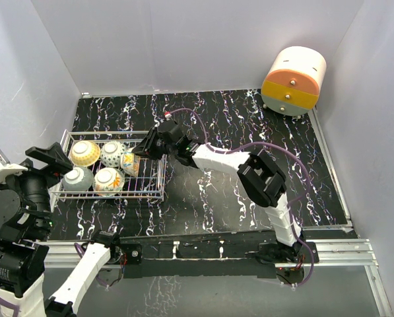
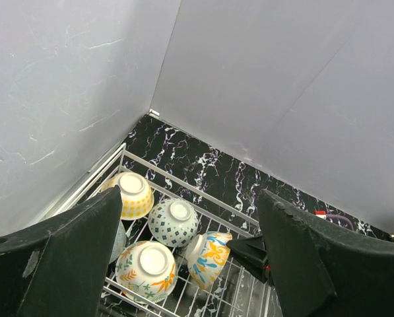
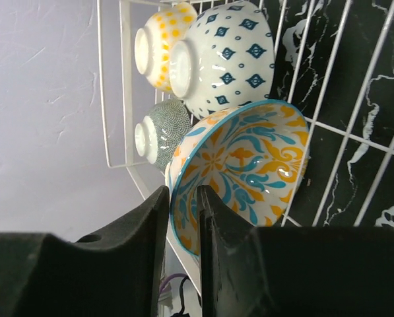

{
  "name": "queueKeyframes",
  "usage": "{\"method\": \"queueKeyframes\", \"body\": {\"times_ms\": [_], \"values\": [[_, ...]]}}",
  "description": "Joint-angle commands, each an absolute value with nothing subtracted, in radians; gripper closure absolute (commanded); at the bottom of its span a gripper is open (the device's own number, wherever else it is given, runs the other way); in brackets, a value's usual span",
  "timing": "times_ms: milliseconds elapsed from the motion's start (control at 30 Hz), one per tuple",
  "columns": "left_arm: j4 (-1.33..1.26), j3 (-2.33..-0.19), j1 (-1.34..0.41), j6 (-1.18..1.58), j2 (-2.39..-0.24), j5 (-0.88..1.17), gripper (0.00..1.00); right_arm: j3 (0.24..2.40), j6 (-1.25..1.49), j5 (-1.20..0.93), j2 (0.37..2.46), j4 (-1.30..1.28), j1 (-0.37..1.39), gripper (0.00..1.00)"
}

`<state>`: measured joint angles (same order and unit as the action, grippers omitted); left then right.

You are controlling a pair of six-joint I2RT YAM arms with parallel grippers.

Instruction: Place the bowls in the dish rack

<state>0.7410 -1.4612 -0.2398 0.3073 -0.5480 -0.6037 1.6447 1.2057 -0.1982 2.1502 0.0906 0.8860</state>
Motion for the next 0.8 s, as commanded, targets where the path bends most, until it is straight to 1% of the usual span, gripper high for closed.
{"method": "queueKeyframes", "body": {"times_ms": [0, 500, 767], "values": [[0.733, -1.473, -0.244, 0.305, -0.561, -0.606, 0.18, 1.601, 1.120, -0.090, 2.108, -0.106, 0.870, 0.74], [0.728, -1.454, -0.244, 0.319, -0.558, -0.592, 0.18, 1.544, 1.067, -0.005, 2.037, -0.168, 0.872, 0.75], [0.715, -1.440, -0.245, 0.321, -0.555, -0.589, 0.18, 1.596, 0.957, 0.154, 1.967, -0.242, 0.915, 0.76]]}}
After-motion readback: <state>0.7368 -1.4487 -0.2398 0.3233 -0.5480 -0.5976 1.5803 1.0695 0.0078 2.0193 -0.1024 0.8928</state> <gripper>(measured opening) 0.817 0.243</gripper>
